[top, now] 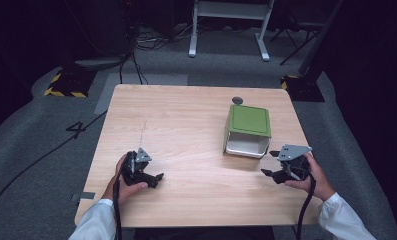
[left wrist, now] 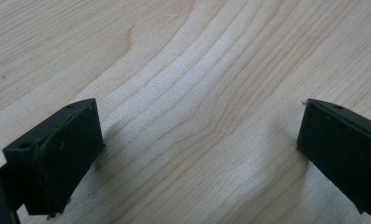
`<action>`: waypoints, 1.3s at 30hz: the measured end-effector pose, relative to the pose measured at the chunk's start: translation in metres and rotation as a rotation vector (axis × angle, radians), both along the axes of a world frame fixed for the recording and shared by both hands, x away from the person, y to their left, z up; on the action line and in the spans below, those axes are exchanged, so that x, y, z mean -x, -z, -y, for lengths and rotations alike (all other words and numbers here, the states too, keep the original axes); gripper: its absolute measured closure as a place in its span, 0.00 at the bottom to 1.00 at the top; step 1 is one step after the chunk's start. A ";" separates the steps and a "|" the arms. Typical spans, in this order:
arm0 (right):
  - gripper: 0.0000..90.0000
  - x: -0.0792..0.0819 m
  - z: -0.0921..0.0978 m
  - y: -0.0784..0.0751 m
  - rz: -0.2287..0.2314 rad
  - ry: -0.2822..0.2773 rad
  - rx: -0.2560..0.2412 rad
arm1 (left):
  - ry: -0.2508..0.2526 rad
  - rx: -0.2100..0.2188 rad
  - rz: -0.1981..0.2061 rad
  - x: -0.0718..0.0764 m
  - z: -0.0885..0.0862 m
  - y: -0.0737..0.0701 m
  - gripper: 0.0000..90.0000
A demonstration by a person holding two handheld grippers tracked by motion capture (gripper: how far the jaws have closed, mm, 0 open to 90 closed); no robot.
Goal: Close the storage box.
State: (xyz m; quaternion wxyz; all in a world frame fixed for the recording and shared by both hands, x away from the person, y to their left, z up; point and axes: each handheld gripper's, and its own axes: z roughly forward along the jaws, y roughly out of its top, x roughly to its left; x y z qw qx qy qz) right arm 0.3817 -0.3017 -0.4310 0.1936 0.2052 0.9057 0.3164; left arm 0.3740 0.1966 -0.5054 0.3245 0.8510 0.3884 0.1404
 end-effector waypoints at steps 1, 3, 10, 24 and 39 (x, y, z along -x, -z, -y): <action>0.29 0.001 0.003 0.001 0.000 0.006 0.001 | 0.000 0.000 0.000 0.000 0.000 0.000 0.00; 0.29 0.002 0.007 0.004 -0.005 0.013 0.002 | 0.000 0.000 0.000 0.000 0.000 0.000 0.00; 0.29 0.005 0.022 0.014 -0.011 0.054 0.007 | 0.000 0.000 0.000 0.000 0.000 0.000 0.00; 0.28 0.008 0.055 0.045 -0.062 0.154 -0.013 | 0.000 0.000 0.000 0.000 0.000 0.000 0.00; 0.23 0.021 0.094 0.069 -0.110 0.255 -0.176 | 0.000 0.000 0.000 0.000 0.000 0.000 0.00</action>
